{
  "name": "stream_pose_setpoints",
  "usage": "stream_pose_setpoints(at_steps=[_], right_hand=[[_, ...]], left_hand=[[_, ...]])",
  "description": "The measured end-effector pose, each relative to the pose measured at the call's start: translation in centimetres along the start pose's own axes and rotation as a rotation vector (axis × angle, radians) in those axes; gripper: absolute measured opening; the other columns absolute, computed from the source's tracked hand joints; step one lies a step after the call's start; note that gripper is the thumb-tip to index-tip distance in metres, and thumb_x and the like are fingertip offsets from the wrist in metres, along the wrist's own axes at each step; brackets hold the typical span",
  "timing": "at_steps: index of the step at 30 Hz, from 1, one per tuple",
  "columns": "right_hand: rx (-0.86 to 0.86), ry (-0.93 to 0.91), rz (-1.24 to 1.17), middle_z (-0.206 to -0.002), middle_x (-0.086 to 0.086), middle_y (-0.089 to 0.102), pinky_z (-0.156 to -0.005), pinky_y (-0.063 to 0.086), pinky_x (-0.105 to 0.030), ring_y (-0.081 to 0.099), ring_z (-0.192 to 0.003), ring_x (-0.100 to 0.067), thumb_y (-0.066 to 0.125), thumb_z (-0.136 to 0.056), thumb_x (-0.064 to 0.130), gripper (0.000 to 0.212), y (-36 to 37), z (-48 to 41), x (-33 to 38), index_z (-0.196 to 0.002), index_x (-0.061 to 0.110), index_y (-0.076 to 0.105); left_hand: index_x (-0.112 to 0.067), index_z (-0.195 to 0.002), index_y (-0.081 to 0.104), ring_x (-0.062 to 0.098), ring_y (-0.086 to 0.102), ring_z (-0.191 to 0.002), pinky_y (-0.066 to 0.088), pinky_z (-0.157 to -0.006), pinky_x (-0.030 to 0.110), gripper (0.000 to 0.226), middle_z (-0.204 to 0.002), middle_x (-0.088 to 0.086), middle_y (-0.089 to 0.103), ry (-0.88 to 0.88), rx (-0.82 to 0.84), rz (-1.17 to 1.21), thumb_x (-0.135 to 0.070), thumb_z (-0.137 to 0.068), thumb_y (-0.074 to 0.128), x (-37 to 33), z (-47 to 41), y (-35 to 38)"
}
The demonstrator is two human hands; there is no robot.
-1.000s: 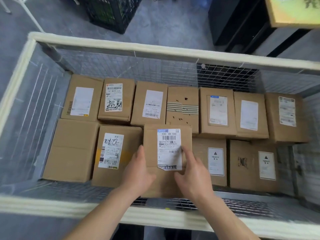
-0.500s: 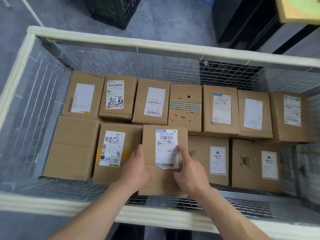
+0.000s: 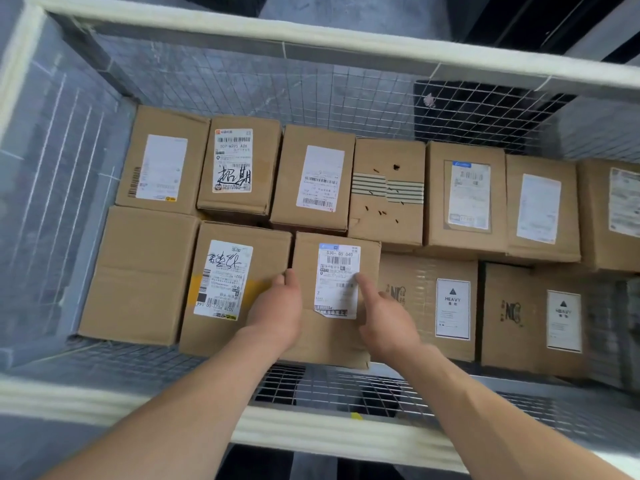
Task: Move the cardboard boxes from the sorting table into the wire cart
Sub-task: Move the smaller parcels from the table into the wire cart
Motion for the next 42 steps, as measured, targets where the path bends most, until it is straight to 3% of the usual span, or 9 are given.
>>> stream_pose_setpoints(at_steps=[5,8,10,13,21,23,31,34,42], right_hand=[[0.07,0.004,0.077,-0.103,-0.006,0.051,-0.062,0.051,-0.036,0.061,-0.077,-0.024,0.055,-0.083,0.001,0.086,0.2,0.2,0.1,-0.142,0.042,0.007],[0.034,0.008,0.088,-0.125,-0.009,0.053,-0.079,0.054,-0.04,0.063,-0.1,-0.033,0.056,-0.085,0.01,0.064,-1.5,1.4,0.4,-0.139,0.029,0.028],[-0.011,-0.009,0.079,-0.136,-0.006,0.051,-0.076,0.048,-0.035,0.061,-0.11,-0.032,0.055,-0.088,0.016,0.043,-3.1,2.7,1.0,-0.129,0.023,0.043],[-0.066,-0.029,0.079,-0.143,-0.006,0.05,-0.067,0.041,-0.032,0.062,-0.108,-0.031,0.055,-0.089,0.022,0.02,-5.9,5.4,1.9,-0.106,0.02,0.045],[-0.315,-0.002,-0.029,-0.133,0.0,0.059,-0.088,0.051,-0.035,0.057,-0.118,-0.022,0.061,-0.089,0.033,0.038,-16.9,15.3,3.0,-0.124,0.019,0.056],[-0.398,0.009,-0.068,-0.135,0.001,0.06,-0.085,0.051,-0.032,0.059,-0.113,-0.018,0.064,-0.089,0.037,0.048,-20.0,18.7,2.6,-0.133,0.02,0.054],[-0.704,0.049,-0.086,-0.125,0.007,0.064,-0.089,0.053,-0.03,0.061,-0.111,-0.013,0.063,-0.091,0.044,0.038,-31.0,33.0,-0.3,-0.124,0.028,0.055],[-0.799,0.129,-0.076,-0.137,0.005,0.058,-0.1,0.046,-0.032,0.053,-0.129,-0.016,0.061,-0.092,0.048,0.052,-33.3,38.1,-2.4,-0.136,0.023,0.05],[-0.996,0.456,-0.123,-0.142,0.002,0.054,-0.104,0.044,-0.036,0.046,-0.135,-0.017,0.054,-0.091,0.056,0.061,-32.7,51.9,-9.1,-0.141,0.02,0.046]], left_hand=[[-0.01,-0.156,0.017,0.028,0.063,-0.106,0.056,-0.08,0.035,0.081,-0.156,0.014,0.028,0.019,0.036,-0.031,0.003,-0.087,0.058,-0.1,1.0,-0.7],[-0.01,-0.15,0.029,0.025,0.06,-0.106,0.053,-0.074,0.034,0.069,-0.147,0.008,0.039,0.06,0.016,-0.096,-0.008,-0.09,0.061,-0.6,2.6,-2.3],[-0.013,-0.143,0.037,0.025,0.057,-0.112,0.046,-0.074,0.035,0.057,-0.139,0.004,0.046,0.094,-0.002,-0.129,-0.022,-0.093,0.062,-1.2,3.9,-4.0],[-0.015,-0.136,0.044,0.025,0.052,-0.115,0.046,-0.081,0.037,0.049,-0.133,0.001,0.048,0.145,-0.043,-0.157,-0.037,-0.094,0.061,-2.6,6.2,-7.2],[-0.018,-0.145,0.038,0.021,0.035,-0.138,0.045,-0.097,0.036,0.063,-0.151,-0.004,0.038,0.348,-0.227,-0.207,-0.044,-0.092,0.059,-10.0,14.2,-17.2],[-0.019,-0.148,0.036,0.02,0.034,-0.141,0.044,-0.1,0.038,0.067,-0.153,-0.004,0.037,0.402,-0.278,-0.229,-0.048,-0.092,0.059,-12.7,17.0,-19.5],[-0.02,-0.147,0.037,0.019,0.031,-0.142,0.036,-0.111,0.04,0.069,-0.153,-0.004,0.038,0.65,-0.482,-0.213,-0.054,-0.091,0.059,-24.4,28.7,-26.5],[-0.02,-0.148,0.035,0.018,0.032,-0.142,0.034,-0.112,0.039,0.072,-0.153,-0.004,0.038,0.786,-0.534,-0.217,-0.057,-0.09,0.057,-28.8,32.6,-27.6],[-0.019,-0.152,0.032,0.016,0.031,-0.143,0.035,-0.111,0.036,0.078,-0.155,-0.004,0.036,1.195,-0.545,-0.308,-0.064,-0.091,0.051,-38.6,42.8,-25.9]])
Point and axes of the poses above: each hand's wrist, its own z-axis away from the middle knuckle, its own y-axis out of the palm, x = y × z, the point moved 9 cm from there along -z, towards the middle knuckle
